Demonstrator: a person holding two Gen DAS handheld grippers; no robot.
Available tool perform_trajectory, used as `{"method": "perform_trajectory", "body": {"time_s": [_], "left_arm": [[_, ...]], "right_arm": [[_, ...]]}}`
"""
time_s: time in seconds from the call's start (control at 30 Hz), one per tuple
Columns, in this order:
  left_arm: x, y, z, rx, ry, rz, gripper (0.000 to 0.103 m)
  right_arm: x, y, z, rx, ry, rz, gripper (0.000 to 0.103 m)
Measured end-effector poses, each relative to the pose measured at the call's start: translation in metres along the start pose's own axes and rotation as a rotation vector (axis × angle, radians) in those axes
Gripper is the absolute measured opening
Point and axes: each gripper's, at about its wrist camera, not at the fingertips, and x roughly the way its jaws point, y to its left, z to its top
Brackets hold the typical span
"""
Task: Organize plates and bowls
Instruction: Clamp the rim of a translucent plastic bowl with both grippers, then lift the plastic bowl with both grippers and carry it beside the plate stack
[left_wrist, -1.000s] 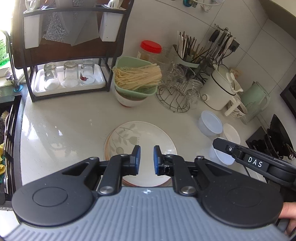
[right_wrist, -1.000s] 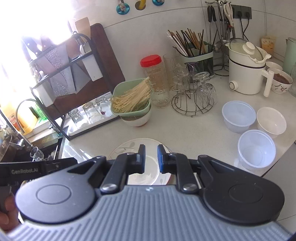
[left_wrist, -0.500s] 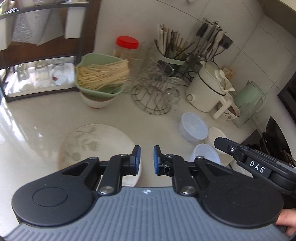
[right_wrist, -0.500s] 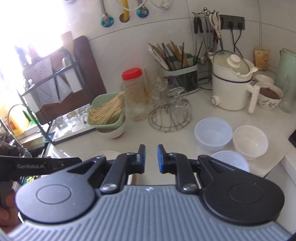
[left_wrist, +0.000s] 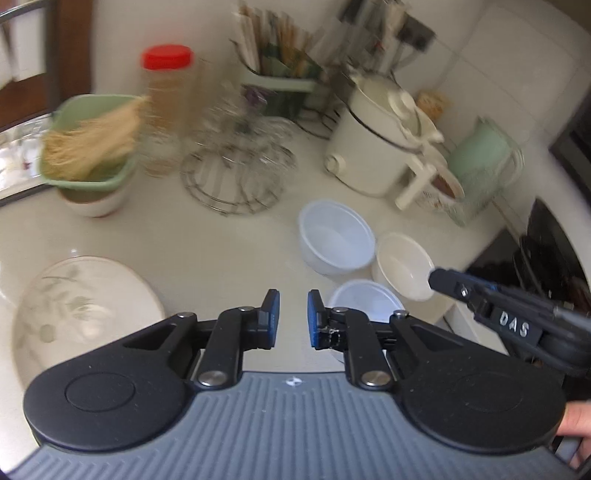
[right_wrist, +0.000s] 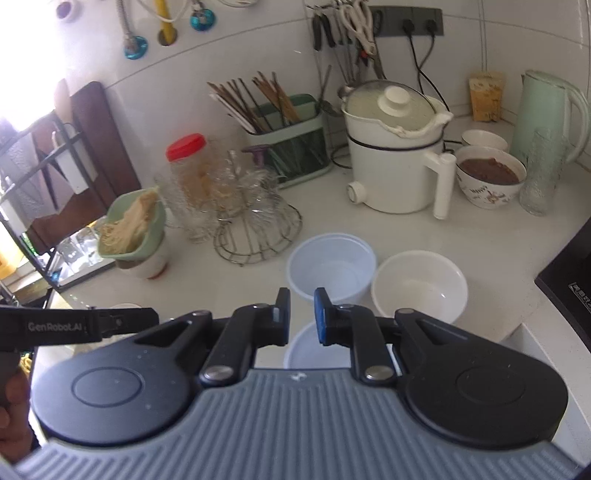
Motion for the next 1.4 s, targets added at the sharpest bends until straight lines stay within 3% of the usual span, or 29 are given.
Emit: {"method": "perform_trajectory", "body": {"time_s": [0.1, 0.2, 0.27, 0.33, 0.7, 0.83, 0.97, 1.1, 1.4], "left_arm": [[0.023, -0.019, -0.004, 0.024, 0.038, -0.005, 0.019], [0.041, -0.03, -0.008, 0.033, 0.08, -0.012, 0.027], [0.055, -0.036, -0.01, 0.04, 0.122, -0.015, 0.035], [0.066, -0.039, -0.012, 0.046, 0.16, -0.021, 0.045], [0.127, -0.041, -0.017, 0.005, 0.275, -0.038, 0.045], [0.14, -0.041, -0.018, -0.003, 0.304, -0.02, 0.043], [0.149, -0.041, -0.018, -0.011, 0.317, -0.004, 0.034], [0.153, -0.04, -0.02, -0.019, 0.316, 0.018, 0.013], [0.136, -0.024, -0.013, -0.084, 0.266, 0.05, 0.01]], "right_arm": [[0.009, -0.02, -0.002, 0.016, 0.027, 0.002, 0.018], [0.017, -0.038, -0.007, 0.04, 0.055, -0.009, 0.019], [0.023, -0.047, -0.01, 0.048, 0.082, -0.001, 0.026], [0.028, -0.055, -0.014, 0.054, 0.104, 0.01, 0.039], [0.064, -0.088, -0.032, 0.098, 0.197, 0.008, 0.039], [0.075, -0.094, -0.039, 0.124, 0.224, 0.009, 0.038], [0.082, -0.096, -0.044, 0.129, 0.242, 0.033, 0.036], [0.087, -0.098, -0.045, 0.15, 0.259, 0.037, 0.016], [0.09, -0.09, -0.033, 0.149, 0.268, 0.096, 0.01]]}}
